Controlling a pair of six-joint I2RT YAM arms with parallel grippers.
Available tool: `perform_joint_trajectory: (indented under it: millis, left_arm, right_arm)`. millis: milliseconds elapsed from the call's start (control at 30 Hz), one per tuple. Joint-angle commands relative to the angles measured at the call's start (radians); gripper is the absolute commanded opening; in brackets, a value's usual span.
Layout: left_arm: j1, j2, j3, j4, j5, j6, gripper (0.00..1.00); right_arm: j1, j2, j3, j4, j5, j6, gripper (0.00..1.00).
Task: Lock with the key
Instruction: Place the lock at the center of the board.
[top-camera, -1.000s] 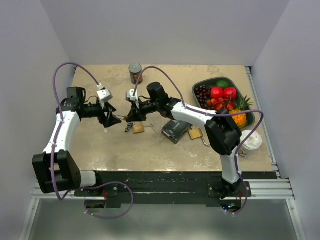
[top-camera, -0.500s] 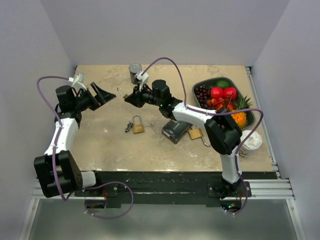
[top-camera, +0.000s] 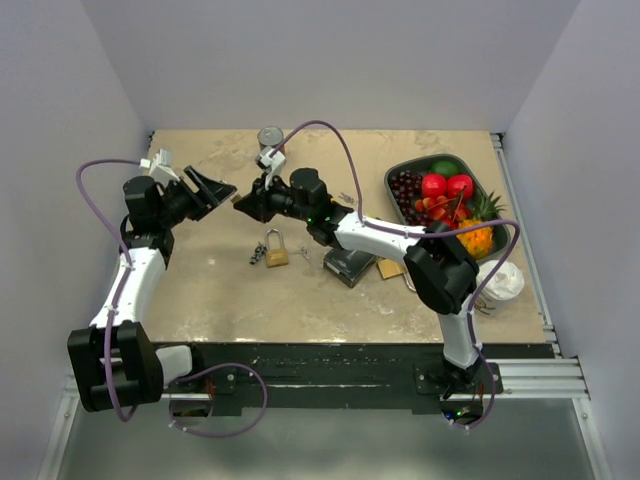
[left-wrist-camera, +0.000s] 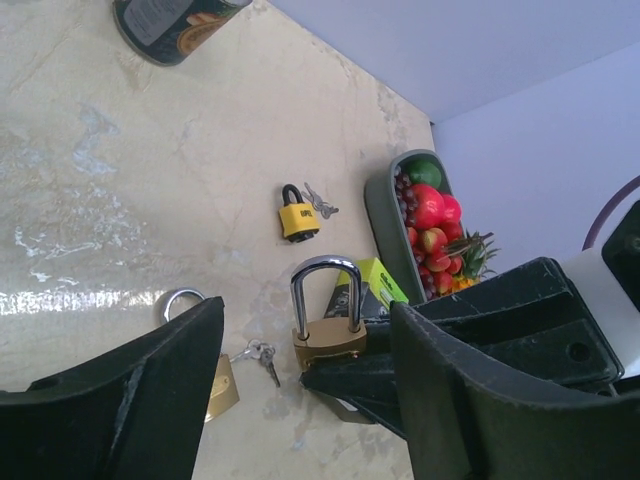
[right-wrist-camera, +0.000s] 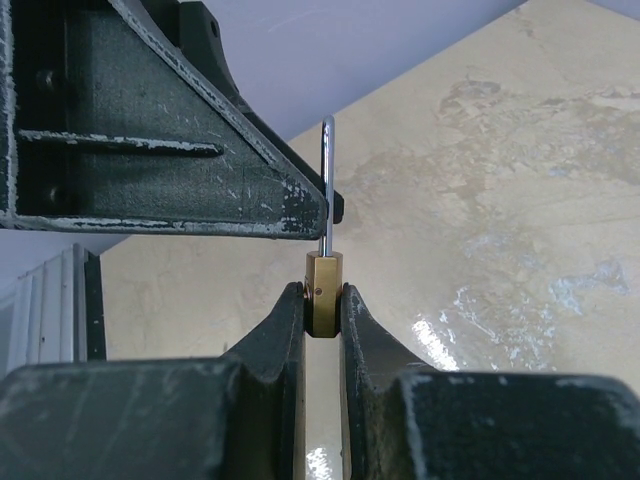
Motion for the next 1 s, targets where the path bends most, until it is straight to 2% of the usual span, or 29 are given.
perform_joint_trajectory:
  millis: [0,100,200,467,567,667,767,833,867,933,967]
  left_arm:
    - [-0.011,-0.012,-0.004,0.046,-0.054,-0.008,0.64]
    - [-0.017,-0.009,-0.012,0.050,-0.058,-0.011,0.53]
    - [-0.020,-0.010,-0.010,0.057,-0.060,-0.007,0.47]
    - [-0.025,-0.012,-0.018,0.057,-0.060,-0.004,0.49]
    - [-0.027,-0.012,-0.018,0.051,-0.068,-0.004,0.45]
    - [-0.030,-0.015,-0.018,0.038,-0.074,0.007,0.35]
    - [-0.031,-0.016,-0.018,0.029,-0.085,0.007,0.22]
    - [-0.031,-0.018,-0.016,0.018,-0.089,0.013,0.07]
    - [-0.031,-0.020,-0.012,0.006,-0.094,0.021,0.02]
    - [-0.031,-0.024,0.001,-0.067,-0.135,0.062,0.00]
    - [-0.028,-0.023,0.017,-0.086,-0.149,0.087,0.00]
  right_arm:
    - [0.007,0.006,0.033,0.081,0.030,0.022,0.00]
    - [0.013,0.006,0.032,0.083,0.031,0.019,0.00]
    - [0.017,0.006,0.027,0.081,0.033,0.018,0.00]
    - [0.025,0.012,0.027,0.077,0.036,0.006,0.00]
    - [0.027,0.014,0.032,0.072,0.036,0.004,0.00]
    - [0.028,0.015,0.032,0.069,0.037,0.004,0.00]
    - [0.028,0.012,0.028,0.067,0.025,-0.002,0.00]
    - [0.030,0.009,0.022,0.067,0.016,-0.004,0.00]
    - [0.028,0.006,0.019,0.064,0.010,-0.004,0.15]
    - [0.027,-0.006,0.006,0.045,-0.010,-0.001,0.47]
    - [0.019,-0.015,-0.001,0.034,-0.018,-0.002,0.66]
